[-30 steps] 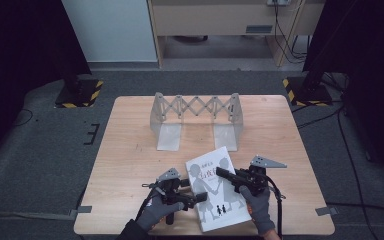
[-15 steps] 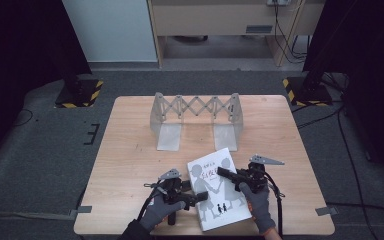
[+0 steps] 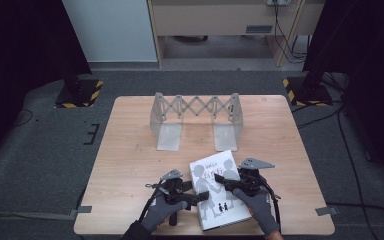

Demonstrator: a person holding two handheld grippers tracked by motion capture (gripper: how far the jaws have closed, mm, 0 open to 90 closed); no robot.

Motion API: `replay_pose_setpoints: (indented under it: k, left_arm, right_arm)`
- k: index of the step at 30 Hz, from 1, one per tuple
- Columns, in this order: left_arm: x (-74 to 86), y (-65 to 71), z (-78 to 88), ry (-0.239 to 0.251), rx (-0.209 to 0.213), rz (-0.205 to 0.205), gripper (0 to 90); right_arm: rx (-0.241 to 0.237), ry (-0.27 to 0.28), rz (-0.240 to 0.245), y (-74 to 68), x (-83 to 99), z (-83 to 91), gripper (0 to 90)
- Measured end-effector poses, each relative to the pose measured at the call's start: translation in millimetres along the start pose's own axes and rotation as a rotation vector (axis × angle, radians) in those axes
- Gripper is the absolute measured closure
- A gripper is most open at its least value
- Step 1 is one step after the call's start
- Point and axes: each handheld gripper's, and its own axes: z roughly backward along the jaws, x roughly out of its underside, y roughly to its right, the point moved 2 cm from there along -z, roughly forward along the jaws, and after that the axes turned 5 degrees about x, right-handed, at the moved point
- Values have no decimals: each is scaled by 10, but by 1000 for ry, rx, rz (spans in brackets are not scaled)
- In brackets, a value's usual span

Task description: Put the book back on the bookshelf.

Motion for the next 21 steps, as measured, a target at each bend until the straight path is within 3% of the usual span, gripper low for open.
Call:
replay_pose_setpoints:
  k: [4,7,11,15,17,21]
  left_arm:
    - [3,9,-4,0,-12,-5,12]
    - [4,19,-8,-1,-25,-7,17]
    - [5,26,-7,-7,-40,-15,36]
    - [3,28,-6,-15,-52,-26,59]
    - [1,26,-8,-13,-52,-24,61]
    - [2,30,-10,-11,-56,-24,62]
  right_arm:
    - [58,0,29,19,27,23,296]
    - [96,6,33,67,37,54,298]
    - [83,-13,-23,137,102,32,290]
    - [106,-55,-25,184,142,30,273]
    - [91,-63,-65,223,176,18,271]
    - [87,-68,-76,237,190,11,265]
